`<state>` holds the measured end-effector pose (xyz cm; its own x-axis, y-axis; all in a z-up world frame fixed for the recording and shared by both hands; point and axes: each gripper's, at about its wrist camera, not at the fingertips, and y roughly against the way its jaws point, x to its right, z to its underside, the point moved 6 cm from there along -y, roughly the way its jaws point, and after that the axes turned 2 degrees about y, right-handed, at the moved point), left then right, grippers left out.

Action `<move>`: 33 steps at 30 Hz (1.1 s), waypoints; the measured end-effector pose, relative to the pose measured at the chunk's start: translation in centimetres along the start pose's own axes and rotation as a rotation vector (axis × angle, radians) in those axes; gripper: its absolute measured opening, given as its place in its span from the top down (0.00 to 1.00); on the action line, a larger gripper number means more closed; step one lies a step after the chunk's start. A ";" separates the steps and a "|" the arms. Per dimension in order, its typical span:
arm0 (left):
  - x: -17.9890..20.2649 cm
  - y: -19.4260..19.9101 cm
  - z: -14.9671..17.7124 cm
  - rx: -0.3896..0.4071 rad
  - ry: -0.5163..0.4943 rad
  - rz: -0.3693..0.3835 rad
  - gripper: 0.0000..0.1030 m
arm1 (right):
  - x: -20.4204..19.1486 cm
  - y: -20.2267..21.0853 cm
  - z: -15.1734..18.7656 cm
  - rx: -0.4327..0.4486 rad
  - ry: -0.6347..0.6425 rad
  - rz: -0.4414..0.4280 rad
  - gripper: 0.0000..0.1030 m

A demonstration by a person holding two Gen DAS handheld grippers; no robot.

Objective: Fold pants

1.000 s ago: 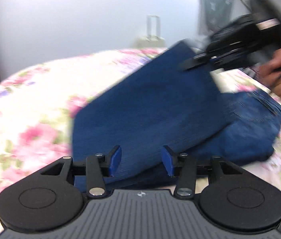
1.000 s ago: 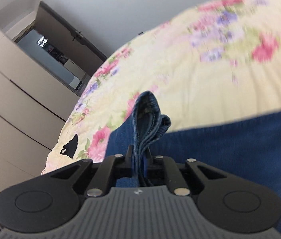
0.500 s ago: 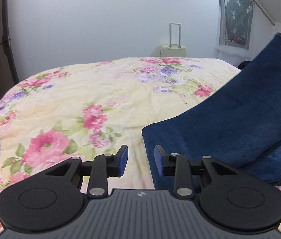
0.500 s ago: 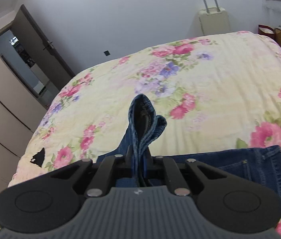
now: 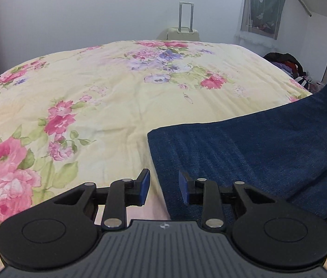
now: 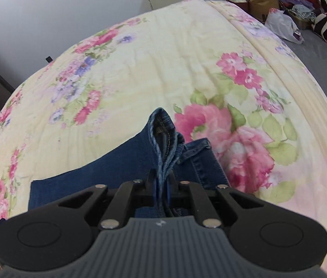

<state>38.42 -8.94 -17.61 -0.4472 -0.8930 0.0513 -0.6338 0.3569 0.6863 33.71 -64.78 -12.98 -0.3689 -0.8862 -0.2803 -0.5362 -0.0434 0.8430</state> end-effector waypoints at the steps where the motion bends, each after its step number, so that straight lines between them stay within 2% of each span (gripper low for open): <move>1: 0.2 -0.2 0.1 -0.006 -0.003 -0.002 0.67 | 0.7 -1.1 0.2 -0.006 0.008 0.016 0.98; 9: 0.3 -0.5 0.9 -0.048 -0.012 -0.052 0.67 | 4.9 -8.2 1.7 -0.020 0.051 0.086 0.96; 10: 0.1 -0.3 1.0 -0.049 -0.009 -0.058 0.67 | 5.0 -8.6 1.8 -0.014 0.062 0.100 0.92; 13: -0.5 0.7 1.0 -0.037 0.007 -0.070 0.67 | 5.3 -7.5 1.7 0.041 0.081 0.182 0.72; 14: -0.7 0.9 1.0 -0.033 0.017 -0.071 0.67 | 5.5 -6.6 1.7 0.064 0.068 0.174 0.71; 16: -1.0 1.2 1.2 -0.030 0.042 -0.068 0.67 | 6.0 -4.0 2.2 0.097 0.007 0.112 0.67; 19: -1.2 1.2 1.5 -0.028 0.083 -0.057 0.67 | 6.6 -0.1 4.4 0.134 -0.118 -0.012 0.42; 20: -1.1 1.1 1.5 -0.028 0.095 -0.056 0.67 | 6.9 0.9 5.3 0.148 -0.156 -0.046 0.40; 21: -0.9 1.1 1.6 -0.026 0.103 -0.058 0.67 | 7.1 2.0 6.5 0.162 -0.202 -0.085 0.40; 24: -0.1 1.6 1.5 -0.018 0.108 -0.043 0.67 | 8.4 3.2 10.5 0.174 -0.358 -0.122 0.38; 26: 0.5 2.1 1.5 -0.012 0.089 -0.041 0.67 | 9.5 2.9 13.1 0.166 -0.474 -0.160 0.38; 28: 0.9 2.3 1.6 -0.015 0.080 -0.039 0.67 | 10.1 1.7 15.0 0.145 -0.585 -0.236 0.38; 31: 1.3 2.8 1.6 -0.012 0.096 -0.036 0.67 | 10.2 -0.4 15.8 0.141 -0.676 -0.311 0.38; 33: 1.5 3.1 1.6 -0.009 0.107 -0.032 0.67 | 10.2 -1.5 15.5 0.161 -0.699 -0.320 0.41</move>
<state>34.78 -8.75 -16.52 -0.3566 -0.9281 0.1066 -0.6409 0.3261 0.6950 19.01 -66.61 -24.24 -0.5418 -0.3433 -0.7672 -0.7808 -0.1324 0.6106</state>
